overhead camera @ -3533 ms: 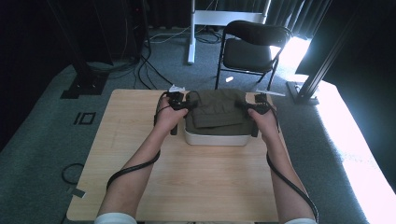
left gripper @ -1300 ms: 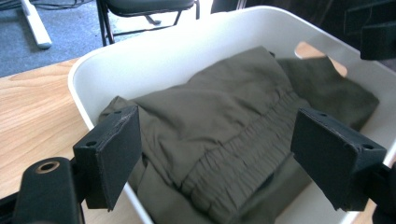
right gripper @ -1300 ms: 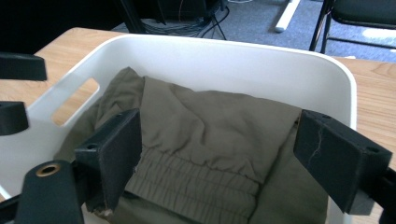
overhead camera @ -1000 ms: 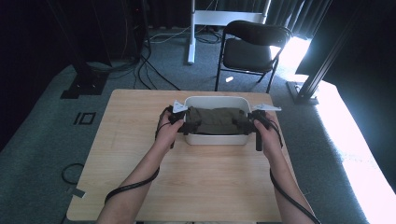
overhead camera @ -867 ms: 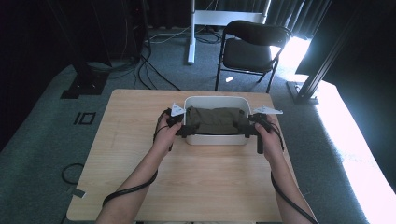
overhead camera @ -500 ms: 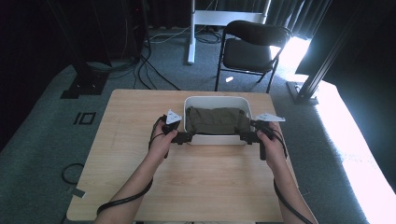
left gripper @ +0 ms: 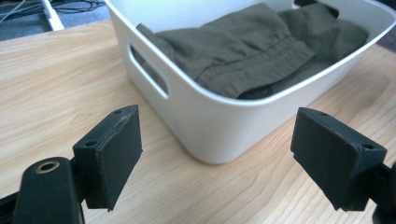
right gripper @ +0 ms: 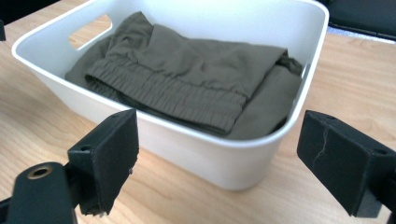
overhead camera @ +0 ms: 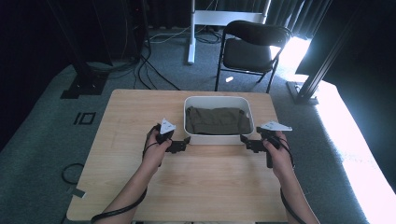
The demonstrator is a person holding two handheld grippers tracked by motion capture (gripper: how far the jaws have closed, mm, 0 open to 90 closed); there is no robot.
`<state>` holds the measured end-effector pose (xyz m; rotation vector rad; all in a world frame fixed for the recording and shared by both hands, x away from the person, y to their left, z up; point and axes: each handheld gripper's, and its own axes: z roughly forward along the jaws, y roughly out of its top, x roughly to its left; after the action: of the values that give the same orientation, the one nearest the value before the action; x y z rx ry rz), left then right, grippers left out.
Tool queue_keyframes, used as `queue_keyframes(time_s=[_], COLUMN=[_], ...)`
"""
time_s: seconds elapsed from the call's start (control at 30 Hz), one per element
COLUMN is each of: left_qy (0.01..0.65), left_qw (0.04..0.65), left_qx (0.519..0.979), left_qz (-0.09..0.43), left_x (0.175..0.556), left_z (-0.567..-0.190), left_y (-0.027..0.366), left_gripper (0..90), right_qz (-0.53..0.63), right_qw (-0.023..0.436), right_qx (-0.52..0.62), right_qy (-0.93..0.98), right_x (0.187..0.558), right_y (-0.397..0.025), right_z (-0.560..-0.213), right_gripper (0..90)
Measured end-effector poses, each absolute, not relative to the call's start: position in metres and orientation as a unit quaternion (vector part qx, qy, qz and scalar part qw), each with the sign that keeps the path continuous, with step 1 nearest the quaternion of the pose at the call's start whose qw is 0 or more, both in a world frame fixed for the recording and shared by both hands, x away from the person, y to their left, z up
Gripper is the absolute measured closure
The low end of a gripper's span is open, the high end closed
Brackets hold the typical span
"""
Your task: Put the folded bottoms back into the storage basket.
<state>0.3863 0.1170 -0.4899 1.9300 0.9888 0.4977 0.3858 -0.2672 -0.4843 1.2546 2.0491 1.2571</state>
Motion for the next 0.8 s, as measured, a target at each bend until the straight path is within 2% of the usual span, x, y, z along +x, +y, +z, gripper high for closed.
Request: queue_keyframes(time_s=[0.57, 0.8], left_qy=[0.423, 0.438], left_qw=[0.413, 0.381], left_qx=[0.780, 0.787], left_qz=[0.205, 0.210], left_x=[0.364, 0.354], left_z=[-0.521, -0.535], left_y=[0.138, 0.147], left_gripper=[17.9, 17.9], right_qz=[0.433, 0.418], right_qw=[0.213, 0.222], right_qx=[0.469, 0.482], right_qy=[0.740, 0.737], right_x=[0.362, 0.348], right_y=[-0.282, -0.289], right_z=[-0.523, -0.533], right_gripper=[12.4, 12.5])
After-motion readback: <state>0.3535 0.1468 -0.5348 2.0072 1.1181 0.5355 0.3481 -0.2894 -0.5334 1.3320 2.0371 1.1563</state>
